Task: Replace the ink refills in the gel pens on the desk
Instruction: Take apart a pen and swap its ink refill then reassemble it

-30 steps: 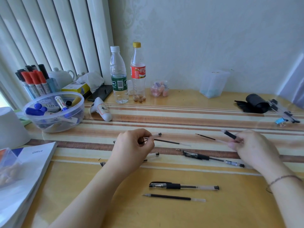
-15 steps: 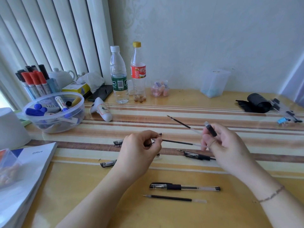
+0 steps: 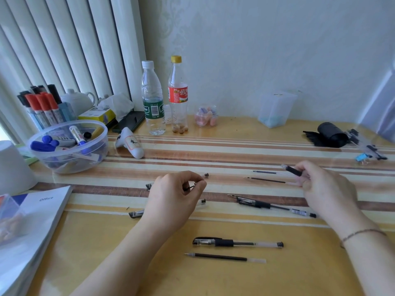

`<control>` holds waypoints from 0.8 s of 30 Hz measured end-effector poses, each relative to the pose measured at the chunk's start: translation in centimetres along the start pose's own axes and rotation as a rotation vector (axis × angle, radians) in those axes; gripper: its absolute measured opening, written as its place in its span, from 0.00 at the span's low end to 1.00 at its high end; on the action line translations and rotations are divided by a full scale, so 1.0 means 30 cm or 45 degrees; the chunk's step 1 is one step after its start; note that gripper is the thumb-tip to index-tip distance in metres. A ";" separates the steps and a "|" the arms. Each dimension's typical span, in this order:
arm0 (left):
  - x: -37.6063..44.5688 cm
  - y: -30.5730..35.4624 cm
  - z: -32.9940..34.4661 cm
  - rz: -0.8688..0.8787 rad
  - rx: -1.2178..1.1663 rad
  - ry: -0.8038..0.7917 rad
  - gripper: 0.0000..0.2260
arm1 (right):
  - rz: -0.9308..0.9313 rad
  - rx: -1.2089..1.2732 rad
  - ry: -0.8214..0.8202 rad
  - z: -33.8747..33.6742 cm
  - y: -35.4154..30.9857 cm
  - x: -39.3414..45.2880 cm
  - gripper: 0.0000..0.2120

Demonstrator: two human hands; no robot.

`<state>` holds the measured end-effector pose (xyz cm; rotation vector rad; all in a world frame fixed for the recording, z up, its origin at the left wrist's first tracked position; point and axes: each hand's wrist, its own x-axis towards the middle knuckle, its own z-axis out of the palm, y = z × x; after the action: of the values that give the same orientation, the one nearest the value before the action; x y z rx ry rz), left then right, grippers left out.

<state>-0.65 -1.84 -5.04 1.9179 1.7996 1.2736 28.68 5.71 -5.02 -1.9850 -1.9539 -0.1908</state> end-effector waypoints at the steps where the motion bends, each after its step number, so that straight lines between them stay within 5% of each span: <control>1: -0.001 0.001 -0.001 0.008 0.016 -0.007 0.04 | -0.009 -0.003 0.001 0.003 0.000 0.000 0.12; 8: 0.002 -0.002 -0.001 0.029 0.017 -0.024 0.03 | -0.008 0.152 0.005 0.012 0.014 0.005 0.11; 15: -0.002 0.038 -0.010 -0.140 -0.584 -0.135 0.03 | -0.355 1.157 -0.086 -0.083 -0.190 -0.109 0.04; 24: -0.013 0.064 -0.012 -0.090 -0.791 -0.181 0.08 | -0.555 1.063 -0.318 -0.088 -0.256 -0.182 0.12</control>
<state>0.50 -2.75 -3.69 1.5324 1.1944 1.4136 21.26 -0.40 -3.23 -1.0753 -2.0936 0.6894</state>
